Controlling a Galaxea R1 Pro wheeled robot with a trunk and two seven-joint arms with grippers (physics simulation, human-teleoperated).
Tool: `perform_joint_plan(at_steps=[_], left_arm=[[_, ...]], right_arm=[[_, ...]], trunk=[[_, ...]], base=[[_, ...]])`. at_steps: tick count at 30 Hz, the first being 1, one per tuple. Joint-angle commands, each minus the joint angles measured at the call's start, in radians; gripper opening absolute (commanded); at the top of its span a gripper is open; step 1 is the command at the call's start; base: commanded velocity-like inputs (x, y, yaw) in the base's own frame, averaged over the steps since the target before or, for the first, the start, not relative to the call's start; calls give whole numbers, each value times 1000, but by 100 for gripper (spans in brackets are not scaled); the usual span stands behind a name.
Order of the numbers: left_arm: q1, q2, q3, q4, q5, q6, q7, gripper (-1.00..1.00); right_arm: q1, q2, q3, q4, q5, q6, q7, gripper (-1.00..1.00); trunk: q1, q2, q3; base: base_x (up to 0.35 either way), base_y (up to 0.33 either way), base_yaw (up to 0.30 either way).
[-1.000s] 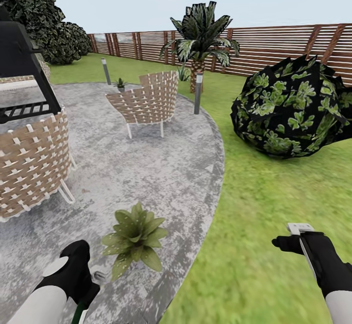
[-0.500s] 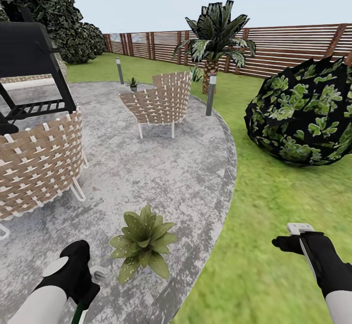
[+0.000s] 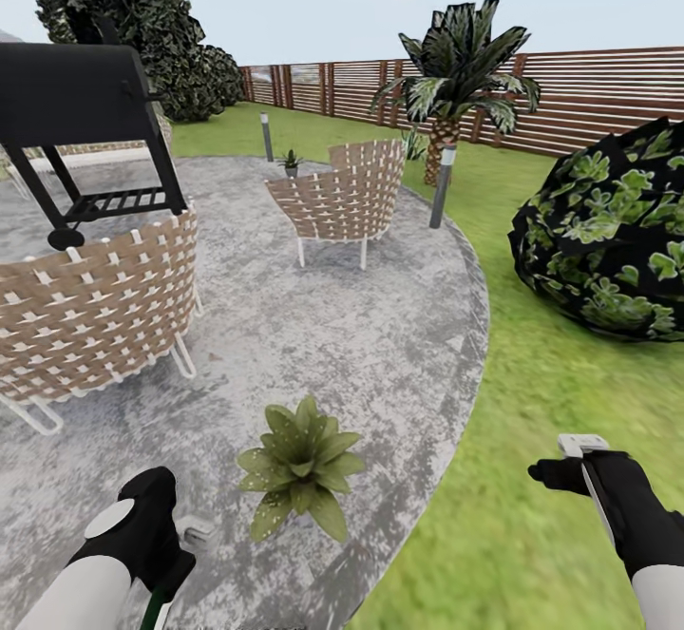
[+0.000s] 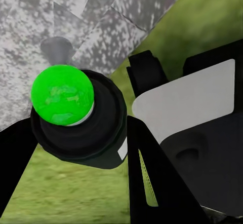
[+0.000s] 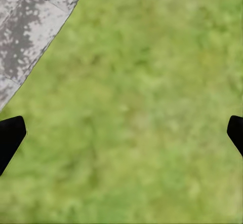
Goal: Pick up the pesticide atomizer in the garden and spray insectifuge to fully cover both potted plants in the garden.
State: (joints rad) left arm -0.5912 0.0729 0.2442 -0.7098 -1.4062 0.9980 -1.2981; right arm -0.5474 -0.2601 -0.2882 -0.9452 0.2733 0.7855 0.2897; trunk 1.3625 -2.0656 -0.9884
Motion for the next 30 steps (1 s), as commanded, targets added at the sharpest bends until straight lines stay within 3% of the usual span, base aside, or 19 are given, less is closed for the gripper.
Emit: perform_joint_plan(at_steps=[1, 11, 19, 30], left_arm=[[-1, -1, 3, -1, -10, 8, -10, -100], [-1, -7, 3, -1, -10, 8, -9, -100], [-1, -7, 5, -1, -10, 8, -10, -100], [-1, -15, 5, -1, -10, 9, -9, -100]], right_arm=[[0, 0, -2, -1, 11, 3, 9, 100], [0, 1, -2, -1, 11, 3, 9, 100], [0, 1, -2, -1, 11, 3, 9, 100], [0, 1, -2, -1, 12, 3, 9, 100]], trunk=[[0, 0, -1], [0, 0, -2], [0, 0, -9], [0, 0, -16]], base=[[0, -175, 271], [0, -207, 97], [30, -60, 230], [148, -270, 239]])
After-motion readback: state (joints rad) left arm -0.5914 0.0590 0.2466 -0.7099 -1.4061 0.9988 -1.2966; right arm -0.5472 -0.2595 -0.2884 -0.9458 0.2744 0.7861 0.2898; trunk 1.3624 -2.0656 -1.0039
